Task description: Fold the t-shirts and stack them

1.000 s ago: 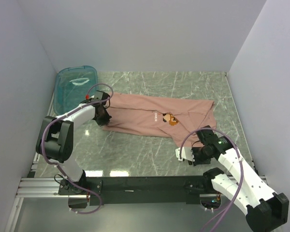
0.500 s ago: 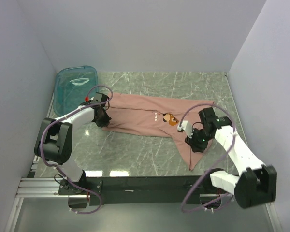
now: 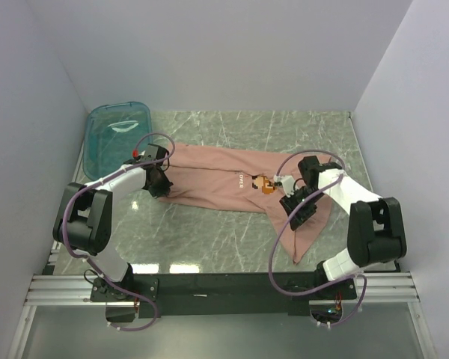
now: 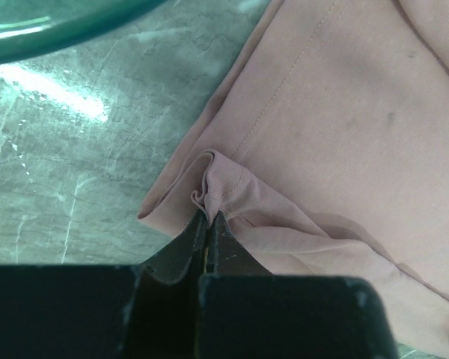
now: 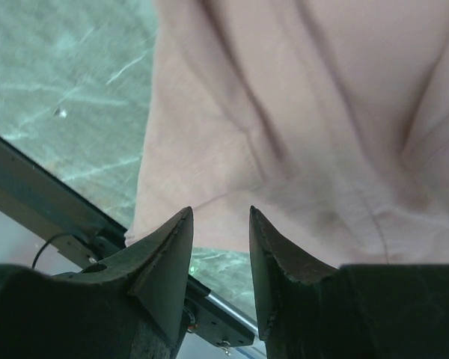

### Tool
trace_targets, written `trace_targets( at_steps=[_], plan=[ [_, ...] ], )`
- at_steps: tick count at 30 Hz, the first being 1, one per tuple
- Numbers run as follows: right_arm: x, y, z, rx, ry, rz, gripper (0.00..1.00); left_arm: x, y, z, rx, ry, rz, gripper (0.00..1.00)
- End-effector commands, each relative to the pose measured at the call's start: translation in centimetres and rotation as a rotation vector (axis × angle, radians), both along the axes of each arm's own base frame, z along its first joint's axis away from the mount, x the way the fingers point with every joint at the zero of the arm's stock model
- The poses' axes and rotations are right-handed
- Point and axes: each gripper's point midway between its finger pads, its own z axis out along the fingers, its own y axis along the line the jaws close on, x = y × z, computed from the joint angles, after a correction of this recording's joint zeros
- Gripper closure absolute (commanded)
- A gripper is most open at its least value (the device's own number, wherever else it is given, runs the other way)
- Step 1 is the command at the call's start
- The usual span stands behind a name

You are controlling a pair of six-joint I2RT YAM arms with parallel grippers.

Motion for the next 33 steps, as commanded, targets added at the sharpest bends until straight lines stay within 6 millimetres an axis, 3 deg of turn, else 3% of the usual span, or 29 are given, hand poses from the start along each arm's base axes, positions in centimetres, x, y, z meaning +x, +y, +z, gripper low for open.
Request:
trace_targets(
  at_steps=[1, 8, 27, 33],
  plan=[
    [2.4, 0.2, 0.1, -0.009, -0.038, -0.057, 0.57, 0.6, -0.2, 1.4, -0.020, -0.050, -0.012, 1.00],
    [3.3, 0.1, -0.5, -0.022, -0.036, -0.065, 0.56, 0.6, -0.2, 1.3, -0.023, -0.051, -0.010, 1.00],
    [3.6, 0.1, -0.5, -0.022, -0.040, -0.046, 0.56, 0.6, -0.5, 1.1, -0.032, -0.048, -0.013, 1.00],
    [3.8, -0.1, -1.3, -0.038, -0.024, -0.053, 0.56, 0.5, -0.5, 1.1, -0.035, -0.048, -0.013, 1.00]
  ],
)
